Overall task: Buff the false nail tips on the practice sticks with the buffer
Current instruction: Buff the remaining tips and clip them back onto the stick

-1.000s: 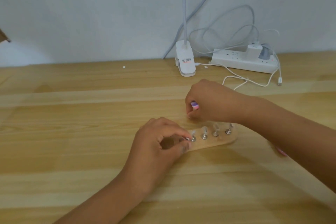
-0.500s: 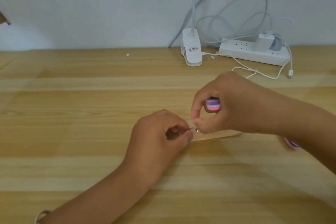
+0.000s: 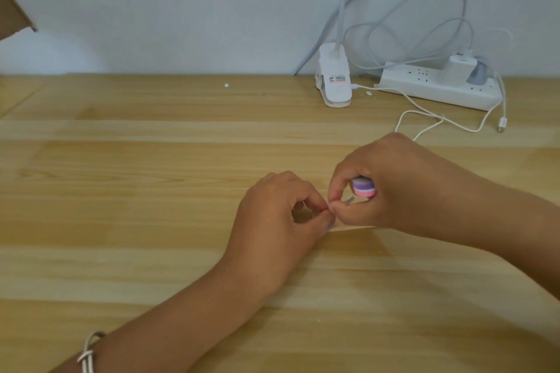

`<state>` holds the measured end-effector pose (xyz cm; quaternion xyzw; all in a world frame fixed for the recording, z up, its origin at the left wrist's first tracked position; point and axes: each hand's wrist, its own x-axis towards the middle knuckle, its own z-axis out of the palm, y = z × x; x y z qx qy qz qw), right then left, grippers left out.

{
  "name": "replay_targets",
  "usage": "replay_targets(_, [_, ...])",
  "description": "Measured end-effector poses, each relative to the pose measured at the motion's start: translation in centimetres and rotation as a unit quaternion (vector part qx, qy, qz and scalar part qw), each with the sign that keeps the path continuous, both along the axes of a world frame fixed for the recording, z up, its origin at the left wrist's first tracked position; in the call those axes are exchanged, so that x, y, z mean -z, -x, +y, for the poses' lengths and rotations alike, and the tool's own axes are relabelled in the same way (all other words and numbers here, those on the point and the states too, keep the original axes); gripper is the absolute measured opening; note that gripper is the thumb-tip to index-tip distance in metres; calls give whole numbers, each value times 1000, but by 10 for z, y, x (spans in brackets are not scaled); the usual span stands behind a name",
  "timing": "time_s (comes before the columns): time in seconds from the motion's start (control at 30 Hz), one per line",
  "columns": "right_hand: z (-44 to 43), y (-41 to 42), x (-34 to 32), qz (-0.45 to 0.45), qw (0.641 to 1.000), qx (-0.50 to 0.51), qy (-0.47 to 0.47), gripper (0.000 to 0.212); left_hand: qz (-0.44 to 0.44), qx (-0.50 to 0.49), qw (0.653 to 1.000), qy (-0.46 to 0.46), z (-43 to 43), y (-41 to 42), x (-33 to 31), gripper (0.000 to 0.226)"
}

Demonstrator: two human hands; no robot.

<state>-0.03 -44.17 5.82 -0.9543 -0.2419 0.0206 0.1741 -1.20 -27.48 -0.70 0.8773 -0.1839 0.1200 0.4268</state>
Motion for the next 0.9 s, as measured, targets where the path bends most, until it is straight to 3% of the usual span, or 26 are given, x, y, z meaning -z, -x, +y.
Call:
replay_targets(0.27, [12,3,-7,-23,993,-25,111,11,17,-1,1000,-1,1,0,0,15])
replay_targets(0.57, [36,3,-11,-56,975,-44,209,48,50,-9,999,14,0,-1,-1,36])
replay_targets(0.73, [25,-1,-11,-32,986,-44,159,36,45,6,999,12,3,2,-1,27])
replay_targets(0.83, [2,-2,-13,-12,998,-18,54,13,51,16,998,32,4,2,0,12])
replay_targets(0.9, [-14,-1,-14,-10,1000,12,-8,18,53,12,998,44,3,0,1,13])
